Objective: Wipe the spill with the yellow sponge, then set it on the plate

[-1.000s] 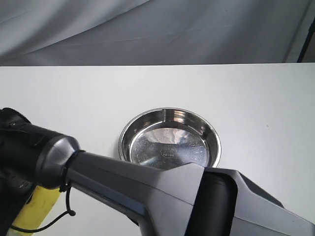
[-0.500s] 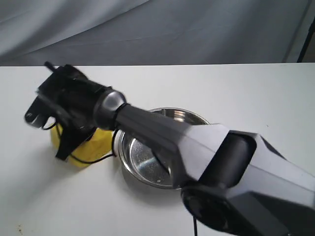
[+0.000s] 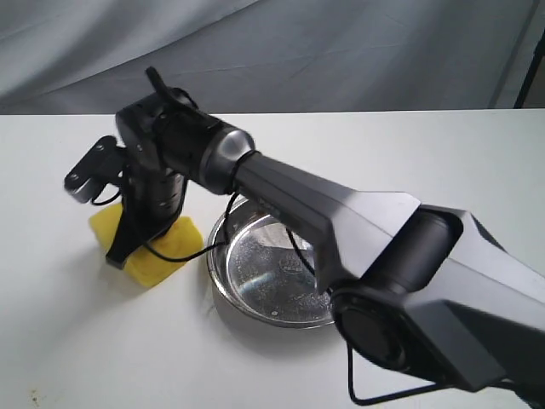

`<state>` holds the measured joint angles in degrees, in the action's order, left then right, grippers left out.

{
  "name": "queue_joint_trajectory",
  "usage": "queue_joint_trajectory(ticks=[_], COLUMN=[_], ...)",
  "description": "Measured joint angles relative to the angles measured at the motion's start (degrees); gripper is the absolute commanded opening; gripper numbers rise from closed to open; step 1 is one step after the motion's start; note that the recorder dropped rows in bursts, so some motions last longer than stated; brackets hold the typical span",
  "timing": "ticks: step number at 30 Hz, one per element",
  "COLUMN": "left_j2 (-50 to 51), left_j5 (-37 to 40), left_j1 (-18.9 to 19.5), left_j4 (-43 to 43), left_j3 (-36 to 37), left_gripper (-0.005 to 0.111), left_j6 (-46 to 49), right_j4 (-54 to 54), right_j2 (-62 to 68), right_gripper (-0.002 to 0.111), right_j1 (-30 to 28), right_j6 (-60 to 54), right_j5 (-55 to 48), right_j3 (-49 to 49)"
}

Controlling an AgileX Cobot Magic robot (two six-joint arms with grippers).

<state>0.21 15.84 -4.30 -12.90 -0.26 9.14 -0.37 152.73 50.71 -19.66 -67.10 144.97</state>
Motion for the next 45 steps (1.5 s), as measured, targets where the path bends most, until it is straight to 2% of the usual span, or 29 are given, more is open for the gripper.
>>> queue_joint_trajectory(ticks=[13, 19, 24, 28, 38, 41, 45], left_j2=[0.0, 0.0, 0.0, 0.0, 0.0, 0.0, 0.0], left_j5=[-0.3, -0.9, -0.8, -0.8, -0.8, -0.8, -0.8], left_j1=[0.0, 0.0, 0.0, 0.0, 0.0, 0.0, 0.0], left_j4=[0.0, 0.0, 0.0, 0.0, 0.0, 0.0, 0.0], left_j3=[0.0, 0.0, 0.0, 0.0, 0.0, 0.0, 0.0], left_gripper=[0.0, 0.0, 0.0, 0.0, 0.0, 0.0, 0.0], left_j6=[0.0, 0.0, 0.0, 0.0, 0.0, 0.0, 0.0], right_j4=[4.3, 0.4, -6.4, -7.6, -1.2, 4.5, 12.3], right_j2=[0.0, -0.1, -0.2, -0.2, -0.2, -0.2, -0.2], right_gripper=[0.0, 0.0, 0.0, 0.0, 0.0, 0.0, 0.0], right_j1=[18.2, 20.1, 18.2, 11.7, -3.6, -5.6, -5.3], right_j6=[-5.4, -4.3, 0.3, 3.8, 8.5, 5.4, -0.4], right_j5=[-0.1, -0.2, -0.2, -0.2, -0.3, -0.5, -0.6], right_j3=[0.0, 0.0, 0.0, 0.0, 0.0, 0.0, 0.0])
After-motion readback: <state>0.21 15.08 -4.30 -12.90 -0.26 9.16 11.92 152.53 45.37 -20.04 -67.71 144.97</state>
